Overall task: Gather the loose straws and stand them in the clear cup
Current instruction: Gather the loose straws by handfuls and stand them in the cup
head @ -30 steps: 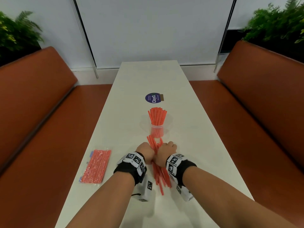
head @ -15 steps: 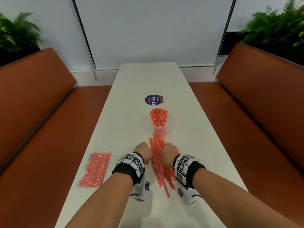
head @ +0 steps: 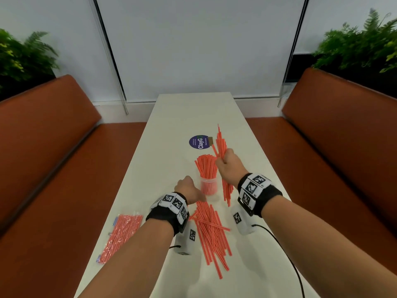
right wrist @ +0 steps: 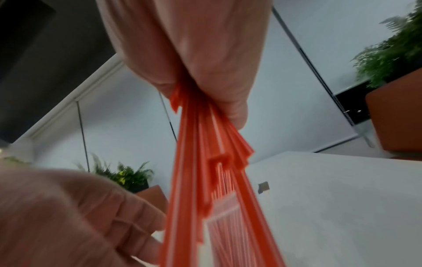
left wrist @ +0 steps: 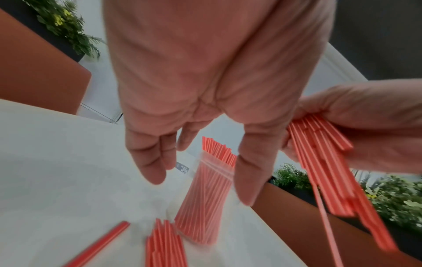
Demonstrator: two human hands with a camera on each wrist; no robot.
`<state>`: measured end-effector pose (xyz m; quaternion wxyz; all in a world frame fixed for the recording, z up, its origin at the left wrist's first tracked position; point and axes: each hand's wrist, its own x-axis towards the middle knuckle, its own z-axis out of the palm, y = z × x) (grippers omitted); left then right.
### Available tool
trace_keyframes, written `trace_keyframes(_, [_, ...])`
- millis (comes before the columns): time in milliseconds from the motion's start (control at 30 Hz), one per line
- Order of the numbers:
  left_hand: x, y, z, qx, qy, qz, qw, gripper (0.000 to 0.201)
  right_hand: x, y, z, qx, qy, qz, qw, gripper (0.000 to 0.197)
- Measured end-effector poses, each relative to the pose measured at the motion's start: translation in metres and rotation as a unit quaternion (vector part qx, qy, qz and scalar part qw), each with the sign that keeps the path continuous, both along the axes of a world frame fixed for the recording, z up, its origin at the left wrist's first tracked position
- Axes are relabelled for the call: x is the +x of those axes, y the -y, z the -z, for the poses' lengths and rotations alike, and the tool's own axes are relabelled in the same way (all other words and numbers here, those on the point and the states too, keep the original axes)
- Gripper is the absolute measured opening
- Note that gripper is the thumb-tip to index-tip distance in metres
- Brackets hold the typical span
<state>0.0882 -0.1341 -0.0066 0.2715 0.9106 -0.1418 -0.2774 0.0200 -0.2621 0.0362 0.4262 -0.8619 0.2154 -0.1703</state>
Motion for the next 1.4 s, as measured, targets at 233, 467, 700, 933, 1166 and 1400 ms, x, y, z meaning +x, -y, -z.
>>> trace_keyframes(233, [0.025, 0.035, 0.011, -0.057, 0.015, 0.000, 0.998, 0.116, 0.044, 0.021, -0.024, 0.057, 0.135, 0.026, 0.989, 0.009])
trace_keyframes(467, [0.026, 0.059, 0.011, -0.179, -0.008, -0.031, 0.983, 0.147, 0.075, 0.018, 0.007, 0.125, 0.188, 0.074, 0.971, 0.009])
trace_keyframes(700, [0.035, 0.063, 0.028, -0.245, 0.006, -0.036, 0.969, 0.093, 0.073, 0.019, 0.043, 0.150, 0.192, 0.069, 0.967, 0.013])
trace_keyframes(933, [0.031, 0.061, 0.028, -0.256, 0.020, -0.020, 0.966, 0.092, 0.067, 0.022, 0.050, 0.195, 0.232, 0.040, 0.952, 0.048])
trace_keyframes(1166, [0.031, 0.059, 0.030, -0.242, 0.030, -0.023, 0.970, 0.095, 0.067, 0.028, 0.055, 0.122, 0.228, 0.088, 0.962, 0.029])
trace_keyframes(1400, [0.032, 0.062, 0.035, -0.206, 0.066, 0.021, 0.976, 0.082, 0.063, 0.022, 0.058, -0.038, 0.128, -0.085, 0.987, 0.055])
